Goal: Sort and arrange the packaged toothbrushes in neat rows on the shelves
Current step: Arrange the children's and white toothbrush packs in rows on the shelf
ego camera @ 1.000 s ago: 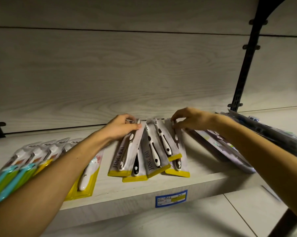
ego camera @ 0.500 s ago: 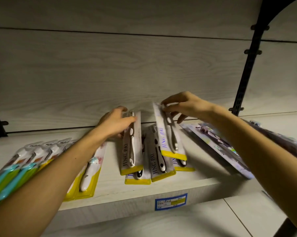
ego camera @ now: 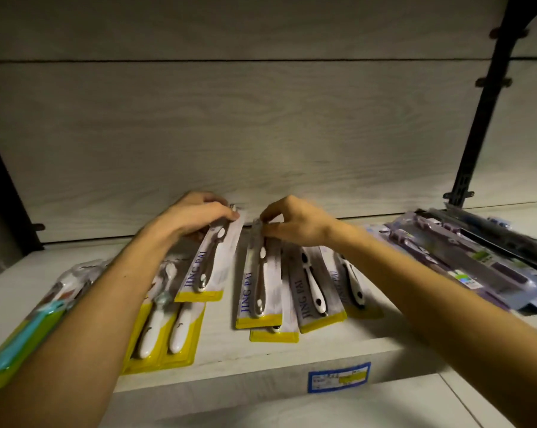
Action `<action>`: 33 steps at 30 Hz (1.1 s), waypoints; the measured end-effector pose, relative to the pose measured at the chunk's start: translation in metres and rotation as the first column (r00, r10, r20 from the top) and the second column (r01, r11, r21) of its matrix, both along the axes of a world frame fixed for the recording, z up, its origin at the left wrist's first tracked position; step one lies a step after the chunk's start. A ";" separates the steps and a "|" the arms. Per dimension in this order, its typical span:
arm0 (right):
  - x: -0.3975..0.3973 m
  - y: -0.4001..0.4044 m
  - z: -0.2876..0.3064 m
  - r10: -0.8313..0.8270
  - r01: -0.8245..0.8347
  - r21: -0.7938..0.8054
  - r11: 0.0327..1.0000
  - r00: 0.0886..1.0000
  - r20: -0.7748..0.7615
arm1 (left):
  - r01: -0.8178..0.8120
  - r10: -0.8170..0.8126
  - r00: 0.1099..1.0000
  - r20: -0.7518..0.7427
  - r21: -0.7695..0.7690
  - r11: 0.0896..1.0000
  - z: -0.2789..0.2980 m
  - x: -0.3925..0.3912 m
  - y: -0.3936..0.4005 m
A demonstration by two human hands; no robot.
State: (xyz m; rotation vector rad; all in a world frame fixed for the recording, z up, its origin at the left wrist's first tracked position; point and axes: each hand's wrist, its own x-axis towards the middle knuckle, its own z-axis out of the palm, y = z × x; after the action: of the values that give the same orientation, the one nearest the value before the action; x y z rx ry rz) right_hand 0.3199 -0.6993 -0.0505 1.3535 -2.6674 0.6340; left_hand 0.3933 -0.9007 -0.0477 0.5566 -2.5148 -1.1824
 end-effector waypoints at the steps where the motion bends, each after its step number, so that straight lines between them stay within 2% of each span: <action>1: -0.001 -0.001 -0.002 0.010 -0.010 0.002 1.000 1.000 0.005 | 0.002 -0.002 1.000 0.003 -0.014 1.000 0.000 0.000 0.001; 9: -0.004 0.007 -0.009 0.086 -0.088 0.035 0.996 0.995 0.053 | 0.172 -0.114 0.970 0.213 -0.278 0.945 -0.021 -0.008 0.003; 12: -0.005 0.013 -0.009 0.055 -0.055 0.029 0.998 0.998 -0.001 | 0.196 -0.109 0.965 0.238 -0.382 0.903 -0.019 -0.002 0.006; 14: -0.008 0.018 -0.007 -0.005 0.005 -0.012 1.000 1.000 -0.024 | 0.205 -0.092 0.968 0.232 -0.532 0.822 -0.020 0.003 0.013; 16: -0.013 0.024 -0.005 -0.066 0.064 -0.052 0.997 0.997 -0.042 | 0.204 -0.070 0.975 0.211 -0.726 0.656 -0.023 0.006 0.018; 17: -0.016 0.026 -0.005 -0.089 0.087 -0.050 0.995 0.995 -0.038 | 0.214 -0.089 0.975 0.202 -0.774 0.595 -0.025 0.006 0.019; 19: -0.019 0.027 -0.008 -0.111 0.111 0.029 0.993 0.993 -0.033 | 0.239 -0.150 0.971 0.187 -0.782 0.576 -0.027 0.002 0.019; 21: -0.019 0.025 -0.016 -0.121 0.130 0.131 0.983 0.990 -0.077 | 0.258 -0.205 0.965 0.161 -0.709 0.657 -0.033 -0.003 0.020; 23: -0.017 0.022 -0.024 -0.142 0.156 0.136 0.978 0.984 -0.109 | 0.331 -0.281 0.943 0.180 -0.620 0.712 -0.039 -0.005 0.026; 25: -0.016 0.022 -0.029 -0.142 0.151 0.103 0.983 0.986 -0.083 | 0.393 -0.345 0.918 0.196 -0.571 0.721 -0.045 -0.005 0.032; 27: -0.016 0.027 -0.031 -0.121 0.122 0.080 0.989 0.993 -0.015 | 0.403 -0.370 0.911 0.182 -0.577 0.710 -0.047 -0.006 0.034; 30: -0.019 0.038 -0.029 -0.113 0.107 0.087 0.990 0.991 0.071 | 0.361 -0.352 0.923 0.155 -0.668 0.651 -0.044 -0.005 0.037; 33: -0.021 0.049 -0.024 -0.100 0.089 0.120 0.989 0.991 0.088 | 0.301 -0.316 0.940 0.127 -0.746 0.594 -0.044 -0.002 0.047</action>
State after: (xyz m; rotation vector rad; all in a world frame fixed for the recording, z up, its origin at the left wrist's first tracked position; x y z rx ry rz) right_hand 0.2985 -0.6501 -0.0749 1.2424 -2.8644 0.5540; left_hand 0.3914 -0.8542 -0.0913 -0.1318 -2.8272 -0.0898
